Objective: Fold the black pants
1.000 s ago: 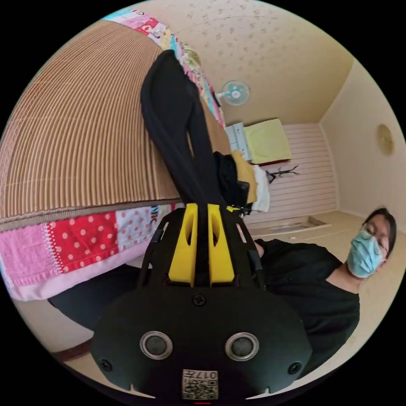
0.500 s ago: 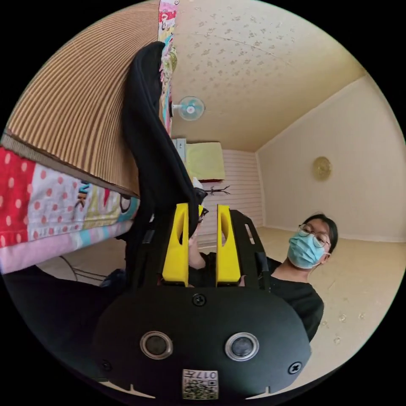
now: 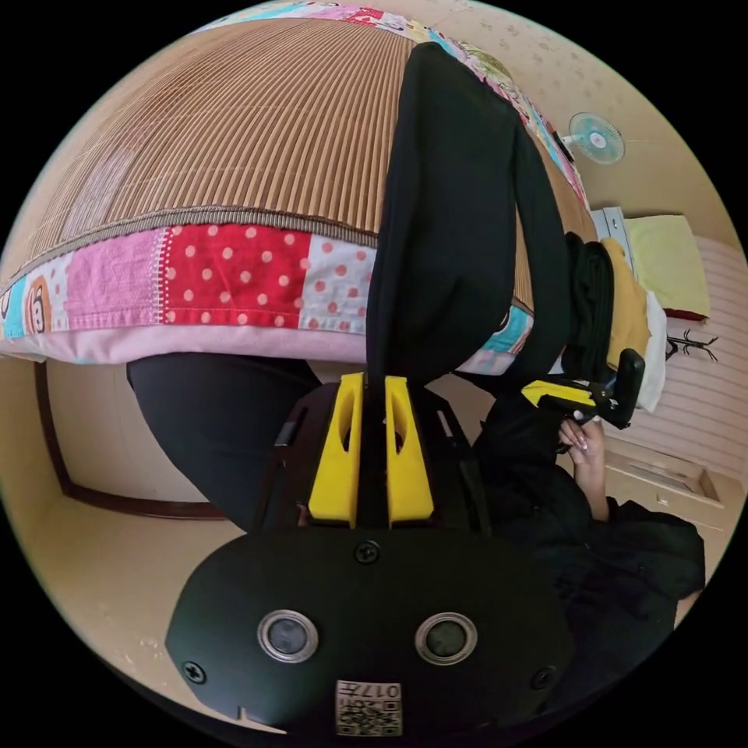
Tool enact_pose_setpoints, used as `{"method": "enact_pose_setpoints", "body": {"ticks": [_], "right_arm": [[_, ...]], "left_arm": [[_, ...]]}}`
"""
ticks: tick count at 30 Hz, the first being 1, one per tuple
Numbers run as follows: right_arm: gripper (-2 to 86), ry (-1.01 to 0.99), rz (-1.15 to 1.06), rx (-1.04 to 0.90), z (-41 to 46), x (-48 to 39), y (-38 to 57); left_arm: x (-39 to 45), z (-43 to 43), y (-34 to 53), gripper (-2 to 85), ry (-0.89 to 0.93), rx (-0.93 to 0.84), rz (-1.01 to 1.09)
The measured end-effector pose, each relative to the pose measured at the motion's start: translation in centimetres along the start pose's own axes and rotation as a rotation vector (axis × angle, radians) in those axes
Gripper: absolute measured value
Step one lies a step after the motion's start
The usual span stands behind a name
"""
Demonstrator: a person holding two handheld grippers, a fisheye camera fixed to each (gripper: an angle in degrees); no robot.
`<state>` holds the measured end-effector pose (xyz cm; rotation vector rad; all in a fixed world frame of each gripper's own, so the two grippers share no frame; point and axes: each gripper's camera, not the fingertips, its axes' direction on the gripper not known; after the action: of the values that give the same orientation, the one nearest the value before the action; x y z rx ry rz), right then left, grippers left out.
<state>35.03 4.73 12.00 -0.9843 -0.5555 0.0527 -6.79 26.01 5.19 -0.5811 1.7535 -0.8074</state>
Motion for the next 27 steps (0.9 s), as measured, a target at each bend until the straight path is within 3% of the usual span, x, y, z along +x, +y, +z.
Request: {"method": "enact_pose_setpoints", "body": {"ticks": [2,4,8,11,13,16,22,27], "right_arm": [[1.7,0.089,0.063,0.093,-2.6,0.4,1.6],[2.1,0.31,0.146,0.219,-6.1,0.5,3.9],[2.3,0.575,0.281,0.266,-8.7,1.3,5.9],[2.3,0.53,0.311,0.284,-9.5,1.7,6.6],[2.4,0.462,0.318,0.3,-9.5,1.2,6.6],[2.4,0.438,0.301,0.299,-9.1,-0.5,6.3],[1.5,0.27,0.267,0.353,-9.3,-3.6,8.8],[1.4,0.214,0.327,0.319,-9.4,-2.7,12.2]], "left_arm": [[-0.1,0.1,1.3,10.1,0.043,0.071,-0.01],[0.3,-0.7,3.5,11.2,-0.013,0.206,-0.052],[4.8,-1.7,6.1,11.8,-0.09,0.405,0.017],[11.2,1.6,4.5,11.4,0.057,0.34,0.257],[17.3,7.0,2.6,10.3,0.193,0.187,0.412],[24.2,14.5,1.1,10.6,0.266,0.027,0.49],[28.8,23.6,0.4,11.6,0.016,-0.001,0.413],[30.2,26.0,4.0,13.1,-0.076,0.133,0.426]]}}
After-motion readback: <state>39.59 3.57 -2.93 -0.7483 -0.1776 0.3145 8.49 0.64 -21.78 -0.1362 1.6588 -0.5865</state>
